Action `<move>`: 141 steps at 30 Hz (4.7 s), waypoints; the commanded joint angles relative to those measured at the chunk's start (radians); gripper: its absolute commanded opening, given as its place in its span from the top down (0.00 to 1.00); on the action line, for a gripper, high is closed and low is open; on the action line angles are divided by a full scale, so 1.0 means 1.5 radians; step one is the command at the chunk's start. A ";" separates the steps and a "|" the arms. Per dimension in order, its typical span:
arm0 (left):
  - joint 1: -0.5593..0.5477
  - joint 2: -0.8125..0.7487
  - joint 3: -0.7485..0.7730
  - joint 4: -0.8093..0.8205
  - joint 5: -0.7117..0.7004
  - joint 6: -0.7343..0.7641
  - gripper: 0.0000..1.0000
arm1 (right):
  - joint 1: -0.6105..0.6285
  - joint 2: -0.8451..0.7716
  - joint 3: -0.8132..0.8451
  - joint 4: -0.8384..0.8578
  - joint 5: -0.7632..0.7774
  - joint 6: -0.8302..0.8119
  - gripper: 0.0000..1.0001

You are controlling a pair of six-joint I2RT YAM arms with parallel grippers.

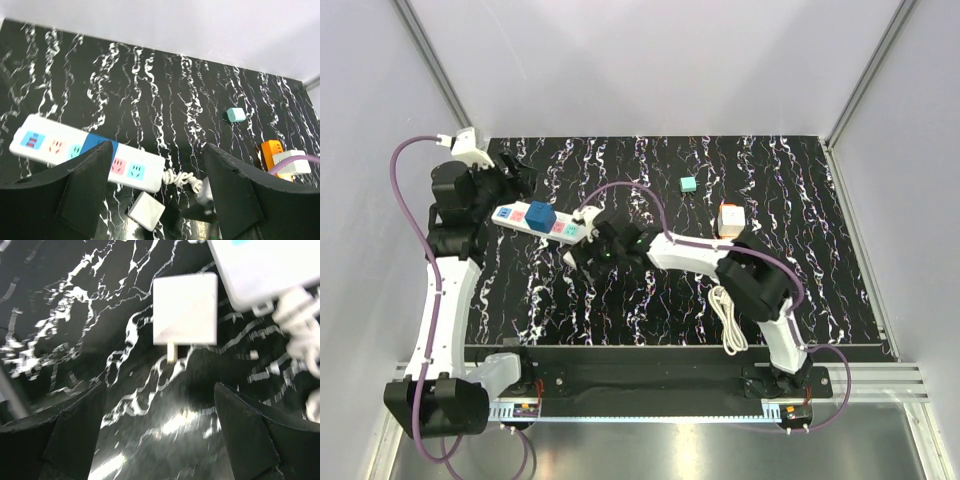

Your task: Insert the plug

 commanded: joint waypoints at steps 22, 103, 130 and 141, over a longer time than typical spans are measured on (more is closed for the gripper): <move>0.002 0.007 0.030 -0.035 -0.007 0.005 0.20 | 0.025 0.124 0.039 0.169 0.134 -0.105 0.42; -0.217 -0.028 -0.086 0.153 0.943 0.444 1.00 | -0.187 -0.121 -0.133 1.030 -0.811 1.123 0.96; -0.017 0.155 0.292 -0.417 0.085 0.393 1.00 | -0.389 -0.413 -0.198 0.059 -0.499 0.409 0.20; 0.047 0.439 0.486 -0.497 -0.039 0.457 1.00 | -0.389 -0.555 -0.381 0.031 -0.419 0.348 0.09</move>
